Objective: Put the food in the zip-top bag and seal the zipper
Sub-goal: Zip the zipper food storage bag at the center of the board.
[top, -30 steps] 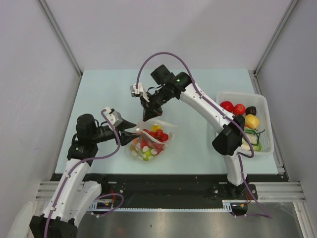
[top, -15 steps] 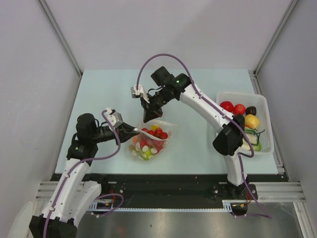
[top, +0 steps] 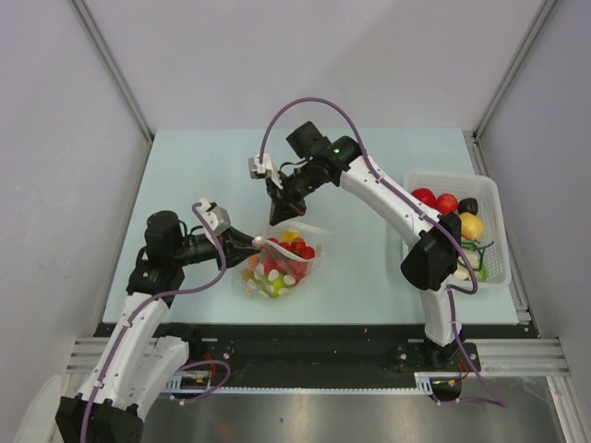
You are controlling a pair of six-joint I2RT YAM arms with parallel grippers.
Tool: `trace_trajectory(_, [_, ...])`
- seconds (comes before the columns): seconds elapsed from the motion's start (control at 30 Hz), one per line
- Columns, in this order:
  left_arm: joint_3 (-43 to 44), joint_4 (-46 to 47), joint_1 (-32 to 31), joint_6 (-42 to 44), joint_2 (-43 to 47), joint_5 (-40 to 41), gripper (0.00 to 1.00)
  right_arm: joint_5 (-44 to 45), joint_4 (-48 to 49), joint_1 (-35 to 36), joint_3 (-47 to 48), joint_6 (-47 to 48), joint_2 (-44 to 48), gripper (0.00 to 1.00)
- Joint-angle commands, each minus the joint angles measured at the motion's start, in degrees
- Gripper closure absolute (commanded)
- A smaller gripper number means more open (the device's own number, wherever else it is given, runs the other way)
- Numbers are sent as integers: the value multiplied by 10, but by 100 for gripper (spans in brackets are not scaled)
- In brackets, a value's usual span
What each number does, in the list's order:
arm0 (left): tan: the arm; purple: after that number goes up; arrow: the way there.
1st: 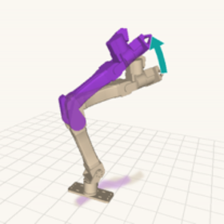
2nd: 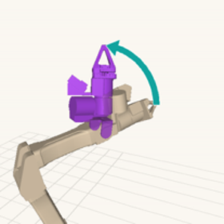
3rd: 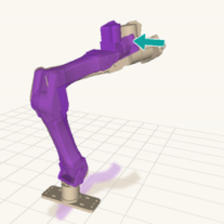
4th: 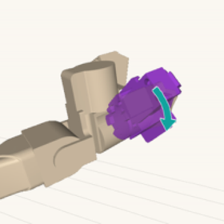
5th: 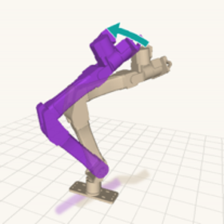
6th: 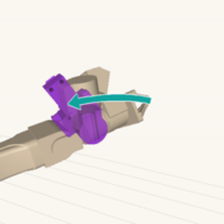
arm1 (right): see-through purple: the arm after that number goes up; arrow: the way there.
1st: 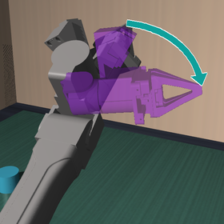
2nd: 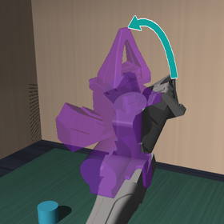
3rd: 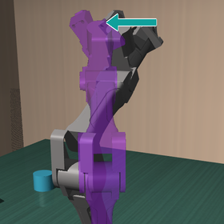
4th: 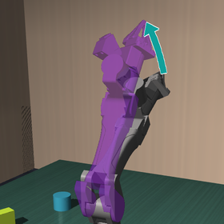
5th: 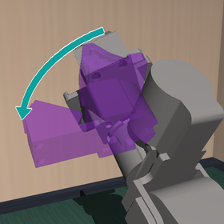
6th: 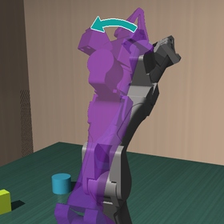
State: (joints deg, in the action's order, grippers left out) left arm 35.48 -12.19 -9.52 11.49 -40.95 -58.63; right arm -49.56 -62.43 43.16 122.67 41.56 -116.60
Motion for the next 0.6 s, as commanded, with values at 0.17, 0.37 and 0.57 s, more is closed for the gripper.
trace_trajectory(0.17, [6,53,-4,-49,-5,-6,57,-21,23,-1,3,-13,35,100])
trace_trajectory(0.37, [15,40,-3,-40,-9,-9,100,-21,23,-2,-2,-14,40,100])
trace_trajectory(0.57, [42,-8,-4,-7,3,-7,100,3,20,-24,-14,-7,66,47])
